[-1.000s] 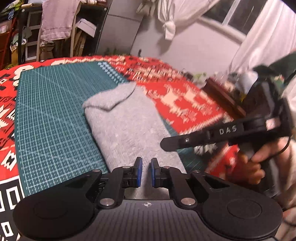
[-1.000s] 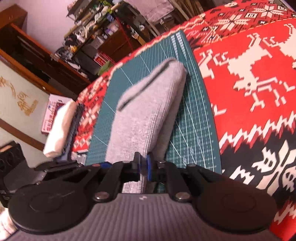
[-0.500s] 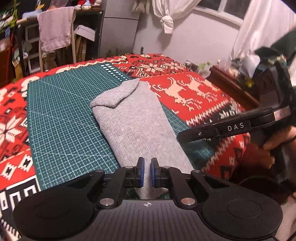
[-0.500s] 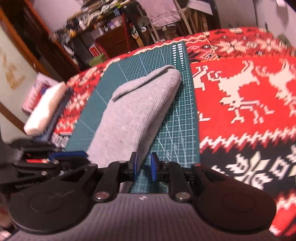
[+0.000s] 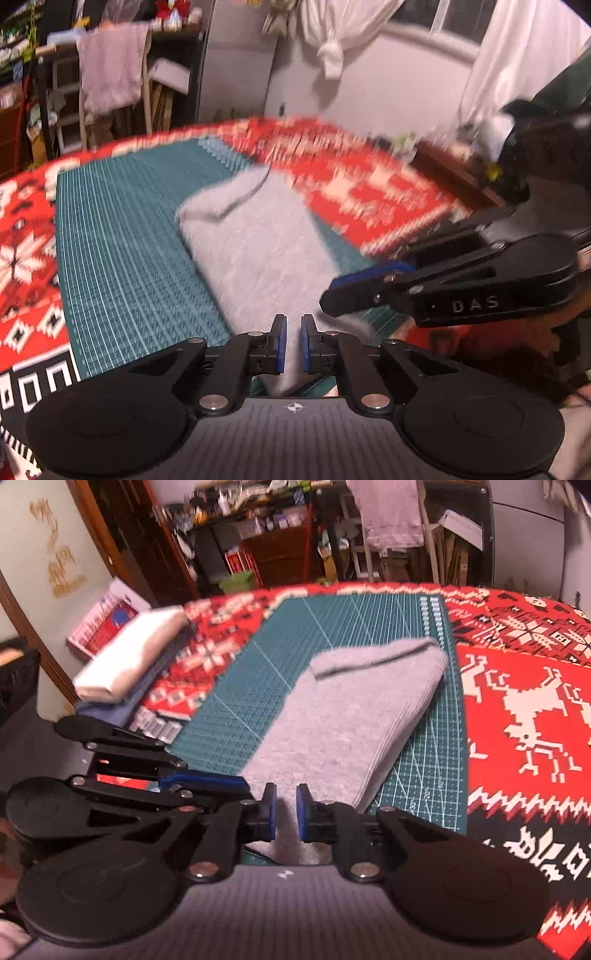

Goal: Fold clothes
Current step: 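Move both open grippers to the hem end of the grey shirt strip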

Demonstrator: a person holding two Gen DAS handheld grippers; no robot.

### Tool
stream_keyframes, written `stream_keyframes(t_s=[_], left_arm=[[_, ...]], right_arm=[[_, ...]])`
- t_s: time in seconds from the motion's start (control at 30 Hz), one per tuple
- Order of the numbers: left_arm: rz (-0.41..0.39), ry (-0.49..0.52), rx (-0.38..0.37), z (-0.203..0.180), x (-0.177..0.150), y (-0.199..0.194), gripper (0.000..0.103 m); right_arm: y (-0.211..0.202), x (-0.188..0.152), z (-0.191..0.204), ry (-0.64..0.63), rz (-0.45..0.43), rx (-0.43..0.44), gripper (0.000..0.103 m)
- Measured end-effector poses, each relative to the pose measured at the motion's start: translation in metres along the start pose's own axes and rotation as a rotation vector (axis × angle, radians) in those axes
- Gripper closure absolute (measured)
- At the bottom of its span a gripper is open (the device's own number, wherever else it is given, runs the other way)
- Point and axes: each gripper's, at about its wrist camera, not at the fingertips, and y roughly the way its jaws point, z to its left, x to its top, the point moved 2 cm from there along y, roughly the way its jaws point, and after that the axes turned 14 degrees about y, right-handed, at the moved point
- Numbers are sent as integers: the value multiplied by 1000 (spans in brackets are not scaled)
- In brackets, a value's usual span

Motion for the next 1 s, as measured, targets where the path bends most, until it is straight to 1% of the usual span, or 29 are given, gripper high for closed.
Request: stream_keyframes(t_s=[0.07, 0.17, 0.23, 0.3, 0.37, 0.4, 0.43, 0.47, 0.5, 0.53, 0.57, 0.6, 0.63, 0.67, 0.7, 0.73, 0.77, 0.83, 0.93, 0.97, 1.0], left_arm=[[25, -14, -20, -1, -5, 4, 98], [59, -11, -10, -4, -13, 6, 98], [64, -17, -10, -6, -16, 3, 98], [61, -25, -13, -5, -17, -2, 98], [52, -43, -12, -3, -16, -9, 97], [47, -55, -13, -2, -16, -12, 96], [40, -69, -10, 0, -15, -16, 90], [34, -81, -2, 2, -14, -21, 86], [29, -86, 16, 4, -13, -25, 74], [25, -90, 36, 6, -12, -30, 64], [16, -96, 53, 9, -12, -36, 61], [7, -102, 70, 11, -12, -42, 59], [-4, -113, 78, 14, -11, -47, 54], [-14, -126, 85, 18, -11, -52, 51], [-29, -143, 98, 21, -10, -58, 43], [-40, -154, 111, 24, -9, -62, 39], [-51, -164, 124, 27, -8, -67, 39], [-47, -178, 176, 31, -5, -74, 36], [-37, -173, 299, 31, 0, -80, 35], [-31, -165, 351, 31, 1, -81, 35], [-25, -154, 422, 30, 3, -82, 33]], right_arm=[[8, -7, -2, -22, 16, -22, 91], [4, -14, -5, -23, 19, -22, 91], [-2, -15, -7, -12, 30, -26, 90], [-7, -16, -9, -1, 39, -29, 87], [-15, -16, -10, 6, 41, -33, 71], [-21, -14, -12, 7, 40, -37, 68], [-26, -13, -14, 4, 38, -45, 61], [-31, -11, -15, 1, 35, -56, 52], [-36, -9, -17, -3, 32, -66, 47], [-40, -7, -18, -6, 27, -75, 38], [-45, -5, -20, -10, 22, -79, 29], [-49, -2, -21, -17, 15, -80, 24], [-53, 0, -21, -25, 8, -82, 16], [-57, 3, -22, -36, 2, -84, 10], [-60, 6, -21, -49, -5, -86, 8], [-63, 8, -21, -59, -13, -89, 1], [-65, 11, -20, -72, -18, -92, 1], [-67, 16, -17, -103, -20, -98, 1], [-67, 22, -11, -133, -19, -123, 1], [-67, 24, -9, -140, -19, -137, 1], [-67, 25, -7, -151, -24, -149, 0]])
